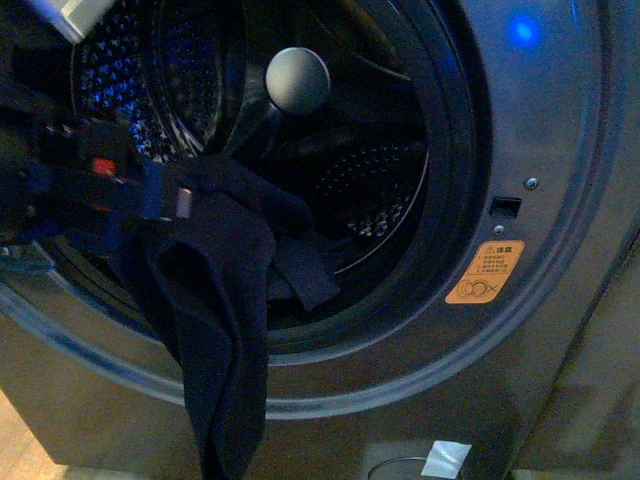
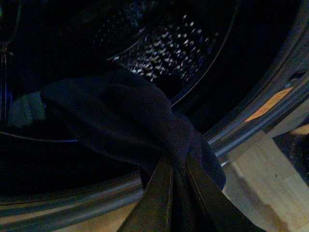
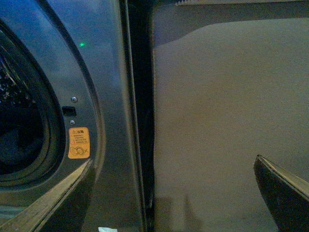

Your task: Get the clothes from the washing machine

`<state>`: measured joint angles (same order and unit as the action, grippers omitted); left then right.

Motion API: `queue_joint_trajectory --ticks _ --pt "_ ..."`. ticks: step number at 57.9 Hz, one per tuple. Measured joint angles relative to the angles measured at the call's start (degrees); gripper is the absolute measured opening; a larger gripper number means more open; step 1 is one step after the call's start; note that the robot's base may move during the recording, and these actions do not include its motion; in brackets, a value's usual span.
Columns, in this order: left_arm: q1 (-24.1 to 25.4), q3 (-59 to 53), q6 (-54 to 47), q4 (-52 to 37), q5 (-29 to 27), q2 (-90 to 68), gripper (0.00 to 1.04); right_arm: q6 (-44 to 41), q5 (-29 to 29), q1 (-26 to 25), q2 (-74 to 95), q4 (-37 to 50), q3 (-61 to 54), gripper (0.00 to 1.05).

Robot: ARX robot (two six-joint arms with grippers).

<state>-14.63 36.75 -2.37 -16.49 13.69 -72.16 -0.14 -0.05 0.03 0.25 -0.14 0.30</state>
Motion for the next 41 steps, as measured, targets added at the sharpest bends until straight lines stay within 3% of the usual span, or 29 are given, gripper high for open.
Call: queue_joint_trajectory --ticks 21,41 --pt "0.22 6.97 -2.60 8.48 8.00 17.07 0.06 0.00 0.00 -0.02 0.00 0.00 0.00 0.97" --pt "-6.99 27.98 -6.78 12.66 8.15 13.18 0.06 0.00 0.00 -0.02 0.00 0.00 0.00 0.97"
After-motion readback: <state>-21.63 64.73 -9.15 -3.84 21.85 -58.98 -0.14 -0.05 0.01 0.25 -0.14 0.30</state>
